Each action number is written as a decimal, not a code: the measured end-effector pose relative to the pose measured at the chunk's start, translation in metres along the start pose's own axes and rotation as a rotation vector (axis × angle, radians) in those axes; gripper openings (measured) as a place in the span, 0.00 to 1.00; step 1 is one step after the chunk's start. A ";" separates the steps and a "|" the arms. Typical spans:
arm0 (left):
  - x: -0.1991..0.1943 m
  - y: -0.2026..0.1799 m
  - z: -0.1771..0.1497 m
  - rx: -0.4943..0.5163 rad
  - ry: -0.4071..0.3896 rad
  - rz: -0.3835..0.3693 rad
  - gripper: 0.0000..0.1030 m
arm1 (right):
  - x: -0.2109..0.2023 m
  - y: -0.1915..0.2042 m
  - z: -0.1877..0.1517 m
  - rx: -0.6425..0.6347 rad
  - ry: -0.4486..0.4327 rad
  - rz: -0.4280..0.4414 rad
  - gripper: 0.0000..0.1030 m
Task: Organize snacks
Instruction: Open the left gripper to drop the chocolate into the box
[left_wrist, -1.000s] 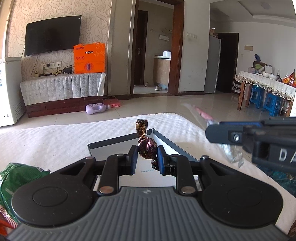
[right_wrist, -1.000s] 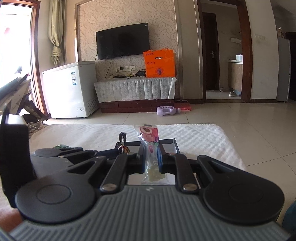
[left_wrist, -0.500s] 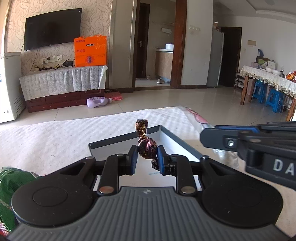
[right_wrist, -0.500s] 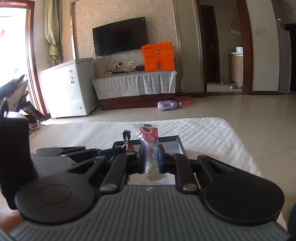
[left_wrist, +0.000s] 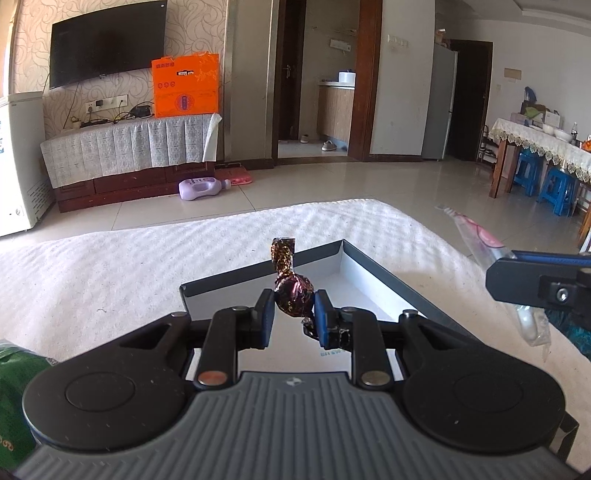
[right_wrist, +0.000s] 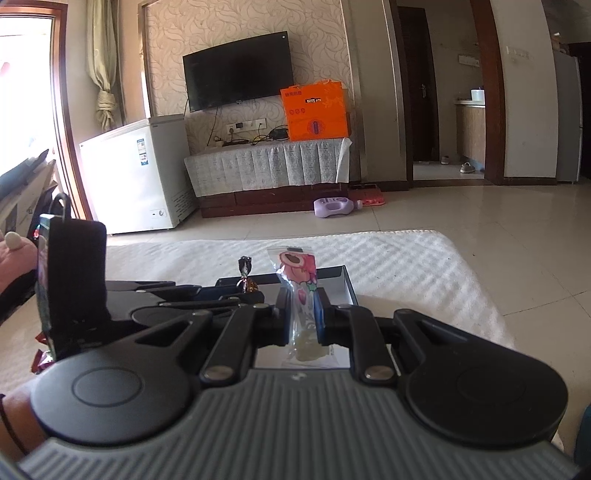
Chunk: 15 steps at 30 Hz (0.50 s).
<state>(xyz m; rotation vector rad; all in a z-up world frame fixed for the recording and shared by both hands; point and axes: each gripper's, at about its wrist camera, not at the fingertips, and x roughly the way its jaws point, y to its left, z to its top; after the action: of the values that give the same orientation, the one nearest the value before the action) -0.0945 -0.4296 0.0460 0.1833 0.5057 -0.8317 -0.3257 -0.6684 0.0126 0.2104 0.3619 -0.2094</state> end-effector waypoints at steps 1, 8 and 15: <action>0.002 0.000 0.000 0.007 0.001 0.000 0.26 | 0.000 -0.001 0.000 0.002 0.000 0.000 0.16; 0.019 -0.006 0.003 0.026 0.021 -0.004 0.26 | 0.001 -0.002 -0.001 0.009 0.010 -0.001 0.16; 0.036 -0.008 0.000 0.037 0.059 0.010 0.28 | 0.006 -0.002 -0.002 0.004 0.029 0.002 0.16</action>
<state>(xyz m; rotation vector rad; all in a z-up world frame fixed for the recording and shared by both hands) -0.0801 -0.4591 0.0281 0.2446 0.5443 -0.8286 -0.3214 -0.6709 0.0081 0.2183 0.3902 -0.2056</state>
